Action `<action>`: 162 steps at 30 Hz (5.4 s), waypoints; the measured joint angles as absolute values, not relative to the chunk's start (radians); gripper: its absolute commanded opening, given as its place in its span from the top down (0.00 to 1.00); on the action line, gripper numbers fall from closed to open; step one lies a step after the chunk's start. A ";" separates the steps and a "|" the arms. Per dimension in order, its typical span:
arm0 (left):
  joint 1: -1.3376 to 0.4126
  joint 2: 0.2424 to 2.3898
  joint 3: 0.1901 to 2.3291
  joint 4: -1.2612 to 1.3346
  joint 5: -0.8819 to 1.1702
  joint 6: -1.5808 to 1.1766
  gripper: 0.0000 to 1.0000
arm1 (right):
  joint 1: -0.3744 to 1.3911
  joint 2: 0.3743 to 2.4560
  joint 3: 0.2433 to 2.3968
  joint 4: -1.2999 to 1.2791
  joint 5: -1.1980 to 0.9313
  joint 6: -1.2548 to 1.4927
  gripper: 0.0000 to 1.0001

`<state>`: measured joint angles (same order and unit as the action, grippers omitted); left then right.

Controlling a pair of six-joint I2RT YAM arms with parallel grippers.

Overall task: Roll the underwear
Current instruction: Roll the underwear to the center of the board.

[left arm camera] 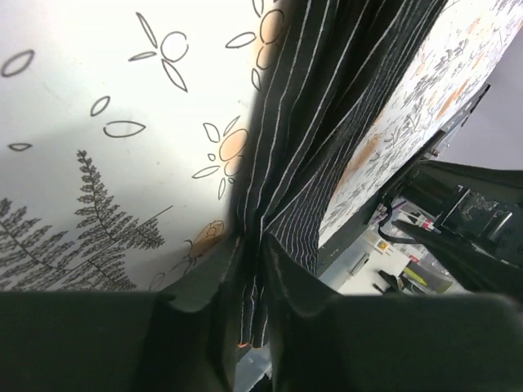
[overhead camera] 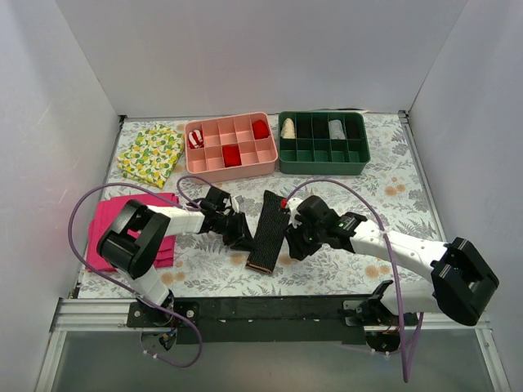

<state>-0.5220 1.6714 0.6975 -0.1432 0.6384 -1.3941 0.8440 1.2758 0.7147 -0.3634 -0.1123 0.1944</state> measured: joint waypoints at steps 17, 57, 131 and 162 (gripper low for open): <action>-0.521 1.705 0.761 -0.256 0.625 -1.367 1.00 | 1.340 1.336 0.765 -0.312 0.339 -0.035 0.31; -0.508 1.729 0.766 -0.251 0.671 -1.338 0.99 | 1.560 1.593 0.716 0.051 0.739 -0.250 0.54; -0.495 1.674 0.756 -0.303 0.611 -1.336 0.76 | 1.430 1.504 0.768 -0.051 0.403 -0.131 0.71; -0.424 1.419 0.583 -0.265 0.465 -1.400 0.60 | 0.970 1.589 0.637 0.231 -0.595 0.226 0.82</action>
<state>-0.4240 1.4193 0.5831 -0.2649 0.4648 -1.3998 0.9703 1.5887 0.6369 0.2306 -0.5949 0.2260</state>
